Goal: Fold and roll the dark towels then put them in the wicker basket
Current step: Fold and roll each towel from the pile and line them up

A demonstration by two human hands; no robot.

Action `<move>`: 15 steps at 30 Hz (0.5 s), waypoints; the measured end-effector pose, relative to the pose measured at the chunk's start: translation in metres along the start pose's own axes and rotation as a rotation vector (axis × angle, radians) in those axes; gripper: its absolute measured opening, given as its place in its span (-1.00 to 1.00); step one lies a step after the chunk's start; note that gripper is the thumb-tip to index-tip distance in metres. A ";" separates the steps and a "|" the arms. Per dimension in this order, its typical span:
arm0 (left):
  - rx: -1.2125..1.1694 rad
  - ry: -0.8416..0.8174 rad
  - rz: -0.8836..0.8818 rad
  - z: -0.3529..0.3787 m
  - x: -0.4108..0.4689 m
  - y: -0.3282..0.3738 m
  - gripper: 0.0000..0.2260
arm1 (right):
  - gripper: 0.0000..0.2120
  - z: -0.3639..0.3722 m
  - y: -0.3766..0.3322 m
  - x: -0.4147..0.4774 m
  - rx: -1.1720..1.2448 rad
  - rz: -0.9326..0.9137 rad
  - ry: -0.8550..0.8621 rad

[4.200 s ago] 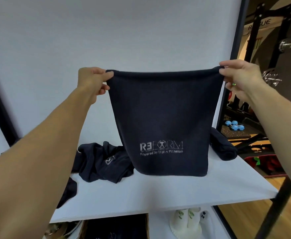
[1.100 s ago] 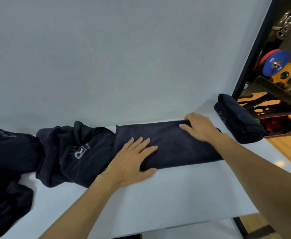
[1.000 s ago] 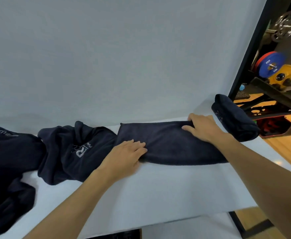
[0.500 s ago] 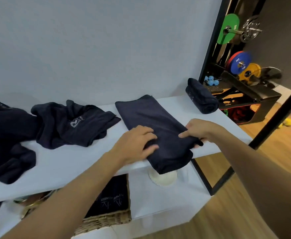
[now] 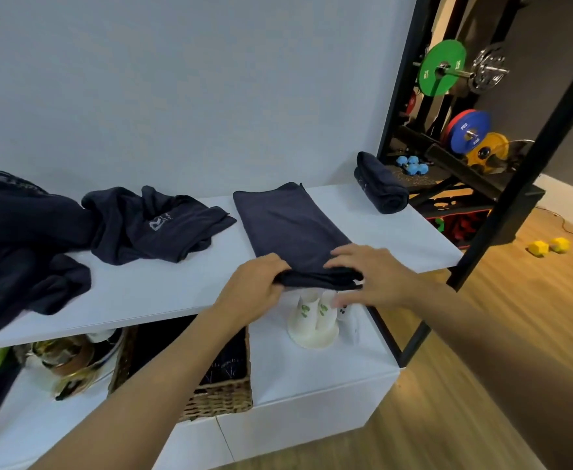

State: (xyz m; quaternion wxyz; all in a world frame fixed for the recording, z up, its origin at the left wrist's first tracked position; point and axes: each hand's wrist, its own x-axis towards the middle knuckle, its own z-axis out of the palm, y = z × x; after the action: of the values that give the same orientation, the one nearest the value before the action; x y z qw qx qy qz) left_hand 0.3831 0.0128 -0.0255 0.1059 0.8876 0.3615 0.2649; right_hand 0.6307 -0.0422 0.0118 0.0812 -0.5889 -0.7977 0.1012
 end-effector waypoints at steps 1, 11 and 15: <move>-0.060 0.000 -0.046 -0.005 0.002 0.000 -0.91 | -0.36 0.008 0.002 0.000 -0.119 0.002 -0.023; -0.627 -0.091 -0.668 -0.023 0.033 -0.015 -0.90 | -0.85 -0.008 0.023 0.046 0.550 0.139 0.049; -0.542 -0.014 -0.775 -0.017 0.041 -0.012 -0.89 | -0.73 -0.003 0.037 0.055 0.400 0.163 0.073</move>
State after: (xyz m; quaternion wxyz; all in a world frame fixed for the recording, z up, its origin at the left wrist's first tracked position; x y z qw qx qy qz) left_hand 0.3908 0.0498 0.0005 0.4273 0.6294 0.5834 0.2845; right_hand 0.6499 0.0210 0.0060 0.2167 -0.6271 -0.7079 0.2423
